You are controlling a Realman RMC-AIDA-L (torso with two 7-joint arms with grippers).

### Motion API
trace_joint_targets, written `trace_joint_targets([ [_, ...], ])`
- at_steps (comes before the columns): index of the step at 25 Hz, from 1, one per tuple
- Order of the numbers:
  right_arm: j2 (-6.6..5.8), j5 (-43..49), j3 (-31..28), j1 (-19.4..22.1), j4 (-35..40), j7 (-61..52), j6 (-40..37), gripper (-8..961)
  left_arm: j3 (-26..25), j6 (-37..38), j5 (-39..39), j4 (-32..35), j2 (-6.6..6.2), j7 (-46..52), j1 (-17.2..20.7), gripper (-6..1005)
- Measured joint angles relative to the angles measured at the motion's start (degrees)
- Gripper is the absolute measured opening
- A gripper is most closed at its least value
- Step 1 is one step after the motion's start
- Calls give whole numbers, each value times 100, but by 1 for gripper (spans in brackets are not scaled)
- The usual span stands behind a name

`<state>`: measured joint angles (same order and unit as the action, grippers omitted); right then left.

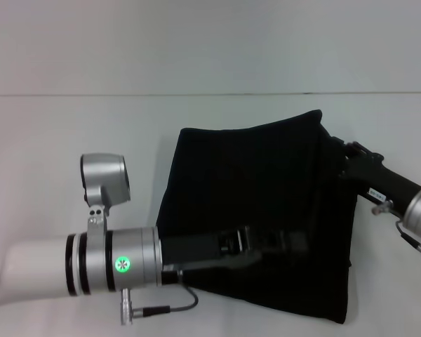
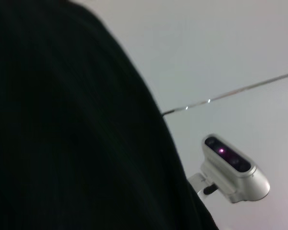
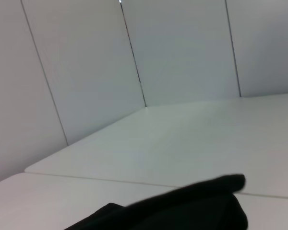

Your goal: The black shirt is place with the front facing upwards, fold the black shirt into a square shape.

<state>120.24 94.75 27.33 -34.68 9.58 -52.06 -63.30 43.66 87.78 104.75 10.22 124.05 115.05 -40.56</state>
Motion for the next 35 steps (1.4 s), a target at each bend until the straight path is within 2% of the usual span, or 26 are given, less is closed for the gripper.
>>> trace_joint_targets([
  [9, -18, -15, -119, 473, 41, 3, -74, 919, 76, -121, 32, -41, 20, -11, 98, 50],
  [18, -37, -21, -292, 642, 59, 50, 323, 919, 221, -1362, 21, -442, 52, 3, 146, 55],
  [20, -34, -21, -396, 662, 60, 55, 441, 920, 222, -1440, 4, -487, 55, 16, 147, 56],
  [25, -31, -21, -857, 761, 57, 50, 600, 920, 209, -1464, -3, -514, 61, 20, 131, 58],
  [31, -28, -20, -1359, 907, 53, 60, 400, 920, 169, -1272, -11, -564, 65, -29, 89, 60],
  [35, -28, -19, -1551, 1006, 53, 67, 134, 920, 173, -849, -17, -556, 65, -204, 54, 134],
])
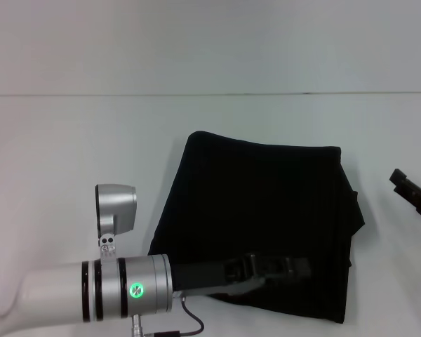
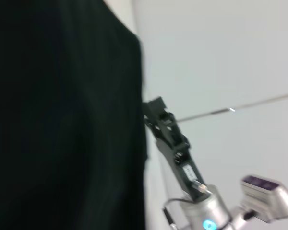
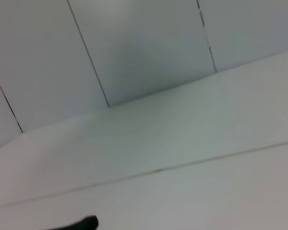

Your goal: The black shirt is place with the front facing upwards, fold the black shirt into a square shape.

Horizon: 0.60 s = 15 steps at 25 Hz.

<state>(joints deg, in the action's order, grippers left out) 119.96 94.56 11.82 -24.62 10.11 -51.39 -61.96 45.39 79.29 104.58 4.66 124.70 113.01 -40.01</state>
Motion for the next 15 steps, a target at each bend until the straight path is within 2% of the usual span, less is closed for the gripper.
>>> trace_joint_targets([
  [1, -2, 1, -36, 31, 1, 2, -104, 920, 11, 125, 3, 11, -2, -54, -3, 153],
  [4, -14, 11, -85, 134, 6, 9, -484, 920, 35, 492, 36, 96, -31, -225, 68, 294],
  [8, -33, 272, 126, 220, 50, 190, -1328, 920, 40, 1076, 36, 833, -63, -724, 449, 468],
  [10, -25, 523, 381, 197, 76, 473, -1776, 920, 31, 1129, 20, 1255, -66, -944, 655, 547],
  [11, -17, 618, 497, 160, 72, 609, -1910, 920, 31, 1129, 20, 1255, -66, -944, 655, 587],
  [12, -6, 714, 625, 104, 54, 757, -2024, 920, -5, 989, 12, 1705, -100, -1087, 849, 627],
  [15, 21, 827, 911, -110, -71, 936, -1907, 920, -17, 686, 15, 1979, -201, -1052, 941, 734],
])
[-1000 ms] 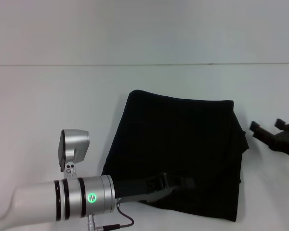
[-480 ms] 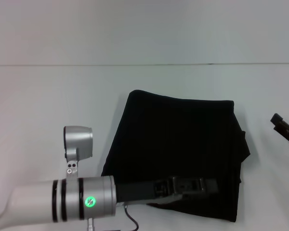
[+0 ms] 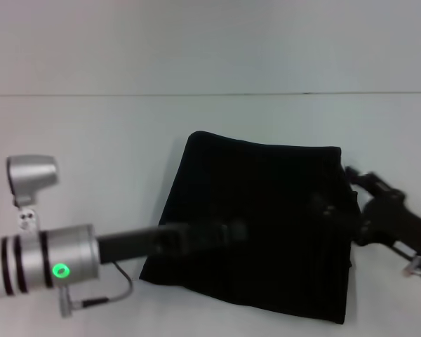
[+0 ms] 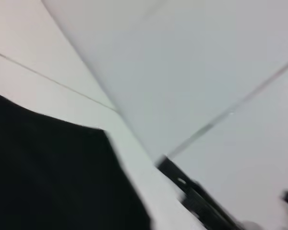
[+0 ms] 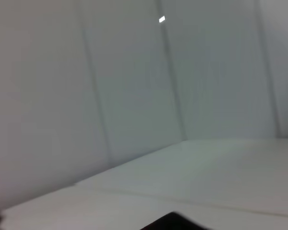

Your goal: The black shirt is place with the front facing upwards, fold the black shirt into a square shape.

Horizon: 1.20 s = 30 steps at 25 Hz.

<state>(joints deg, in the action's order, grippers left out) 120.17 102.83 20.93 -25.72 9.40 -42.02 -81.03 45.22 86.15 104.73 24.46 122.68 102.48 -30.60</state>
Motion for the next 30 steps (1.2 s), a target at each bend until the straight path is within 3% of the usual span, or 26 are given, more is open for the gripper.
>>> trace_joint_targets([
  [3, 0, 31, 213, -208, -137, 2, 538, 919, -84, -343, -10, 33, -121, 203, 15, 819],
  [8, 4, 41, 400, -368, -311, -23, 1522, 919, -469, -646, -13, 11, -158, 277, 43, 891],
  [15, -4, 17, 370, -311, -339, -25, 1827, 919, -727, -847, 6, 42, -198, 452, 13, 934],
  [19, -27, -5, 247, -182, -263, -22, 1361, 919, -666, -1088, 37, 84, -312, 753, -129, 934],
  [26, -55, 56, 326, 377, 222, -22, -275, 919, -139, -1616, 644, 108, -709, 1949, -747, 934],
  [30, -56, 228, 435, 683, 361, -13, -799, 919, -67, -2126, 1052, 95, -724, 2279, -1055, 934],
])
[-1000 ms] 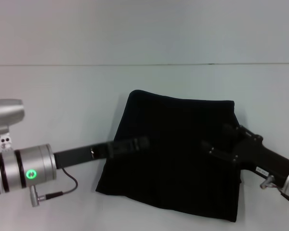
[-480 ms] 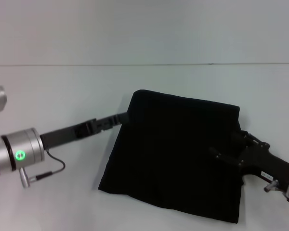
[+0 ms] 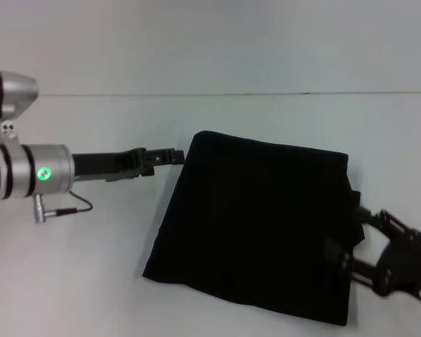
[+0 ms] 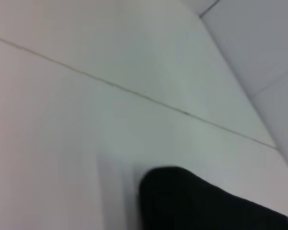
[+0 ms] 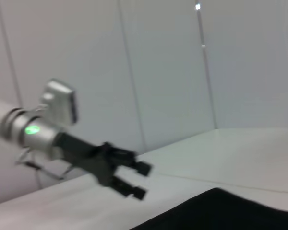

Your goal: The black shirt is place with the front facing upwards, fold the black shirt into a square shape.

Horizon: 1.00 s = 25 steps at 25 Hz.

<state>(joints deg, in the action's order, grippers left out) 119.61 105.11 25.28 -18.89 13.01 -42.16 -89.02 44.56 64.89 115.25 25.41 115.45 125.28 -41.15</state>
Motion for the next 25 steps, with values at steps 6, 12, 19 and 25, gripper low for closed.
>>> trace_joint_targets([
  [6, 1, 462, 11, 215, 15, 33, -203, 919, 41, -693, 164, -27, 207, 36, -206, 935],
  [12, 8, 575, 57, 281, -3, 36, -214, 919, 45, -1183, 268, -25, 515, -3, -247, 935],
  [19, 9, 581, 155, 279, 5, 26, -238, 919, 44, -1452, 282, -18, 712, -146, -299, 935],
  [25, 9, 581, 212, 263, 5, 4, -239, 919, 44, -1587, 287, -14, 817, -249, -354, 935],
])
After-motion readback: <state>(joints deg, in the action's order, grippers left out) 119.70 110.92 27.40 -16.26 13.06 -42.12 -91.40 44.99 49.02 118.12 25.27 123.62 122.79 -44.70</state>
